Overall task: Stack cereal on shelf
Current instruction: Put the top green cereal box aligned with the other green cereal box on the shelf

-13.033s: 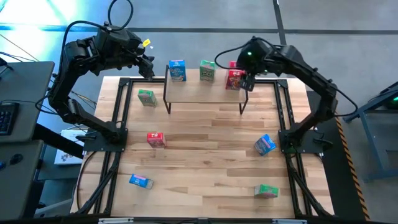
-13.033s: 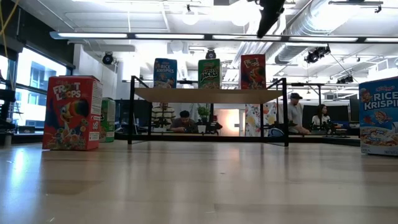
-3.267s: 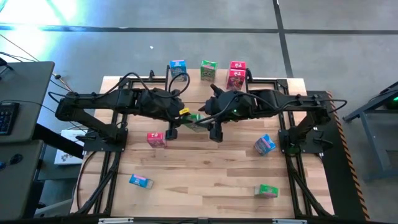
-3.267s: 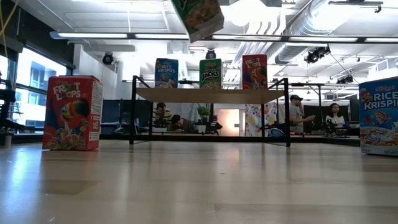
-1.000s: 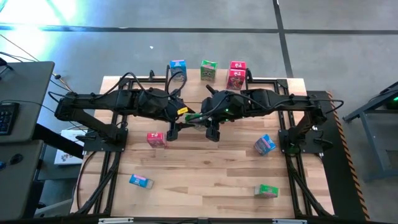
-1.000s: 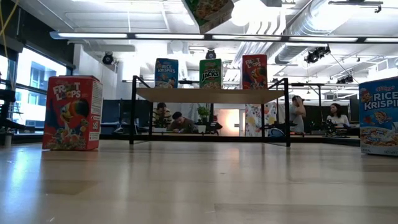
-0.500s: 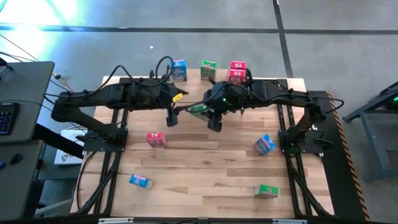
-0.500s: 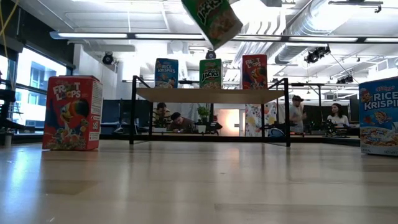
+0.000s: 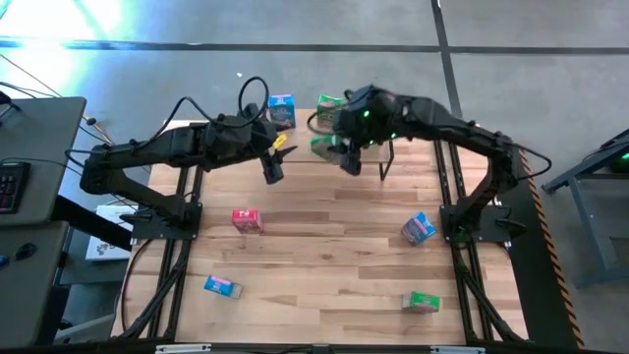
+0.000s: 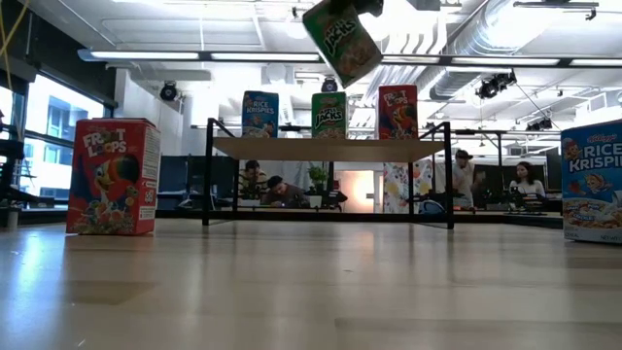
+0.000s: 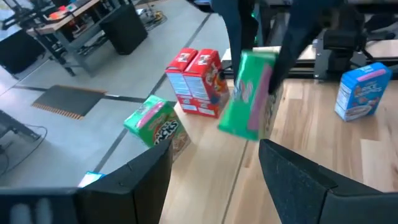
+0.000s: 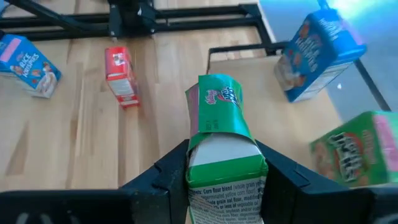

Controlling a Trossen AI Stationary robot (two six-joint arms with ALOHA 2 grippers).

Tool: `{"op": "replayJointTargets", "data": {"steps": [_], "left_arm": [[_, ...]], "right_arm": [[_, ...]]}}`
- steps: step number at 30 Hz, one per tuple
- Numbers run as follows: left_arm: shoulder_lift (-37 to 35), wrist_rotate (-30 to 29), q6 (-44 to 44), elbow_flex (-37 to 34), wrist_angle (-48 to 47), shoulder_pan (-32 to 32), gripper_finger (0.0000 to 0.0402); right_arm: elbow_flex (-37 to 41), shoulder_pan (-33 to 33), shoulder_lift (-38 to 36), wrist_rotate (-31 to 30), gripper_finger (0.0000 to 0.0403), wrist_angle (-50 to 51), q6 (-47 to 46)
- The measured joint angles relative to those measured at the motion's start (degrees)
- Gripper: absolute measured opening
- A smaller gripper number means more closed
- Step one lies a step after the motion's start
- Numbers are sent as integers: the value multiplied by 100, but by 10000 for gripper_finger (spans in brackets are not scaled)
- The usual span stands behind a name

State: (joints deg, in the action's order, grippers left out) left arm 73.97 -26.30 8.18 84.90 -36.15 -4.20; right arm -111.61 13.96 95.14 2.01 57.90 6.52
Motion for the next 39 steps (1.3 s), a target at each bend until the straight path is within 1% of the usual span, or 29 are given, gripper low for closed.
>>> {"op": "replayJointTargets", "data": {"steps": [6,10,16,21,22,24,26,33,39], "left_arm": [[0,-4,-1,0,3,-239,230],[0,-9,-1,0,3,-382,230],[2,-7,-1,0,3,-563,230],[2,-7,-1,0,3,-657,230],[3,-7,-1,0,3,-673,230],[4,-6,-1,0,2,-681,230],[4,-7,-1,0,3,-683,230],[4,0,-1,0,3,-683,230],[4,-1,-1,-2,1,-683,230]], "right_arm": [[0,631,-363,1044,138,-102,430],[0,1002,-567,1571,138,-161,678],[-2,1446,-625,2516,138,-163,949],[17,1588,-582,2801,138,-255,1110],[101,1605,-594,2878,138,-420,1137],[423,1624,-680,3051,138,-781,1092],[922,1662,-813,3128,138,-1212,909],[2622,1680,-1438,3148,138,-3236,276],[3712,1678,-1809,3145,138,-4784,-146]]}}
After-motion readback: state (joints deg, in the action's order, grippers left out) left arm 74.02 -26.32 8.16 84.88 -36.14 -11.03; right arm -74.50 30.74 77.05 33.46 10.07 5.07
